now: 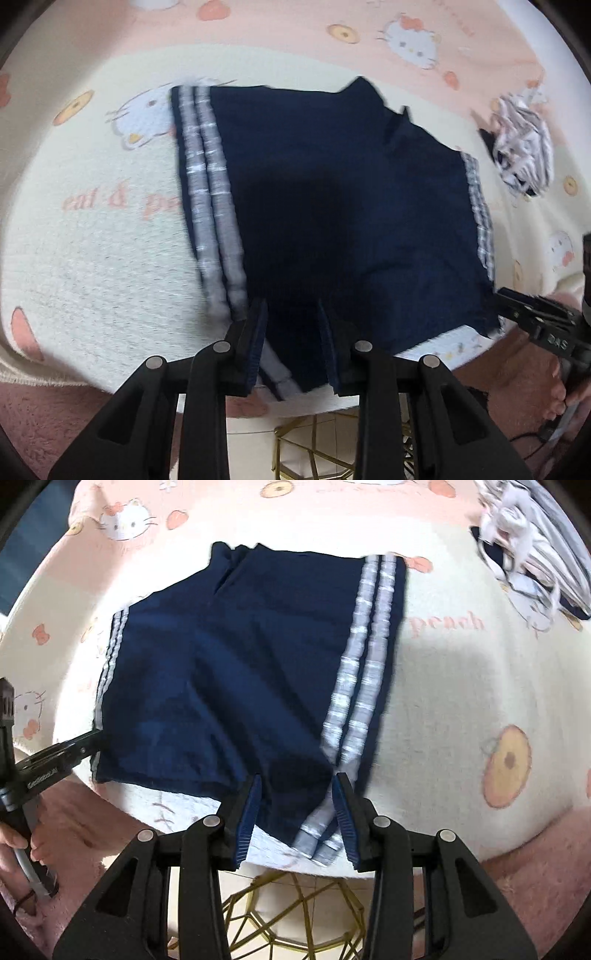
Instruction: Fold clothes
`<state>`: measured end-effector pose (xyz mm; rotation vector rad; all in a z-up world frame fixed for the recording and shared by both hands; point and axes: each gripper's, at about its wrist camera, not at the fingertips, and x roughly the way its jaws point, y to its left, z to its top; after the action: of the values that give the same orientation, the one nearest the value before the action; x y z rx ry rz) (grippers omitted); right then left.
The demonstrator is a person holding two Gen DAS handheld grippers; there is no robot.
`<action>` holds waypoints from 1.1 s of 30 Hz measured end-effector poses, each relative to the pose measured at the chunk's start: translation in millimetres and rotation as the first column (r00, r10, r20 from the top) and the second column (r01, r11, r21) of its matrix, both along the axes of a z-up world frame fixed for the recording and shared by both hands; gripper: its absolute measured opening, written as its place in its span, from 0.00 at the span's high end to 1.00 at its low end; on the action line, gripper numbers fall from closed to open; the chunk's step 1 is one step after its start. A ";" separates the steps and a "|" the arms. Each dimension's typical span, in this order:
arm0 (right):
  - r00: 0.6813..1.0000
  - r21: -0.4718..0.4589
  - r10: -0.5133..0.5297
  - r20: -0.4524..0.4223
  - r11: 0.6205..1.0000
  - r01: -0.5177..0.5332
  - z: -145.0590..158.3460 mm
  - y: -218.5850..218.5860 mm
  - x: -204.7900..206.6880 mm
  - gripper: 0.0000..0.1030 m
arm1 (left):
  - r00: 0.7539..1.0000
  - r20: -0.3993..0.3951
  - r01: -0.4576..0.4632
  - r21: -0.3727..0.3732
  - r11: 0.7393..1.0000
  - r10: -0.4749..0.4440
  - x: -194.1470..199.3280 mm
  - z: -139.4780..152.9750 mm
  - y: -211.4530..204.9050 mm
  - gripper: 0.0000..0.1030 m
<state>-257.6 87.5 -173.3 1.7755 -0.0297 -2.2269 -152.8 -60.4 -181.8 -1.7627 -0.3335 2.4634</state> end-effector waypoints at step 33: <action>0.995 -0.054 -0.100 0.015 0.993 0.100 35.9 73.4 -38.7 0.50 | 0.999 -0.014 -0.032 -0.043 0.999 0.032 -26.6 -4.8 42.8 0.70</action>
<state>-296.3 161.0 -137.4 1.7959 -0.1843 -2.2605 -179.3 -17.5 -186.6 -1.7703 -0.3128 2.5216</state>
